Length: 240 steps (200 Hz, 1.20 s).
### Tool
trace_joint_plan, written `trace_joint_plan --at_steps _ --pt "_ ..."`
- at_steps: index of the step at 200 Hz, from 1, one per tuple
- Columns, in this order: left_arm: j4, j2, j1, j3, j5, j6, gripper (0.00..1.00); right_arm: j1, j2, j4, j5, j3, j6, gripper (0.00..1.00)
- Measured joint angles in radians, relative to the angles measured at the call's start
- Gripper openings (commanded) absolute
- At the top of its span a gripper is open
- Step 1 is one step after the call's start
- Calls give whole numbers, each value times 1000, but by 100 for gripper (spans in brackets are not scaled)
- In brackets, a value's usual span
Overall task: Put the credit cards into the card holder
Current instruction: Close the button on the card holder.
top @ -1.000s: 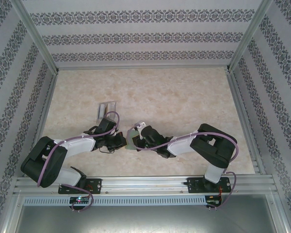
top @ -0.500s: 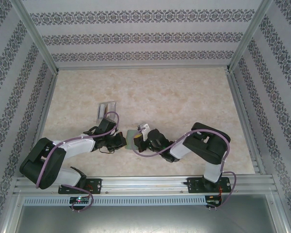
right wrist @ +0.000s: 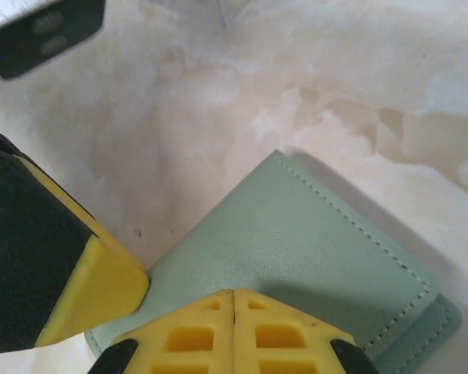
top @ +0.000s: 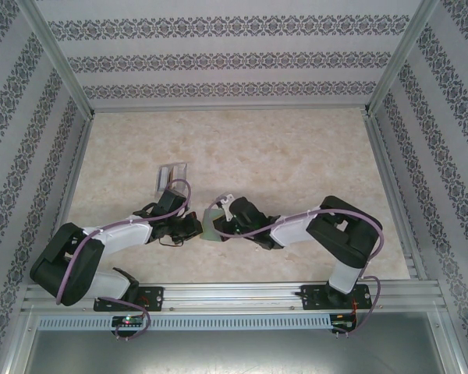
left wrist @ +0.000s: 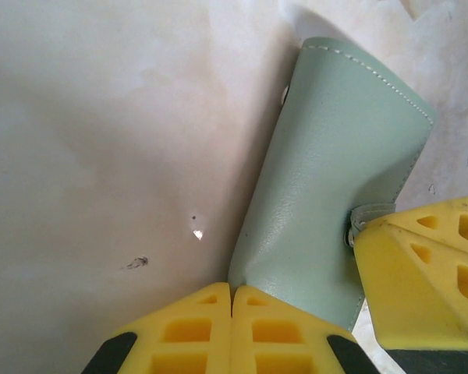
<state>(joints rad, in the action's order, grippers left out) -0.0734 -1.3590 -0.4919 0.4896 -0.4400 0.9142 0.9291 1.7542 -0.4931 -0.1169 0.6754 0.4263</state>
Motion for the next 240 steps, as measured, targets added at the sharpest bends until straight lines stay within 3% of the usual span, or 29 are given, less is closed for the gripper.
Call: trace_joint_plan --at_steps 45,82,240 --pt "-8 5 0 0 0 0 0 -46 -43 262 -109 100 -13 0" --pt "-21 5 1 0 12 0 0 -75 -81 389 -124 162 -15 0" --pt "-29 15 1 -1 26 0 0 -41 -6 414 -149 212 -20 0"
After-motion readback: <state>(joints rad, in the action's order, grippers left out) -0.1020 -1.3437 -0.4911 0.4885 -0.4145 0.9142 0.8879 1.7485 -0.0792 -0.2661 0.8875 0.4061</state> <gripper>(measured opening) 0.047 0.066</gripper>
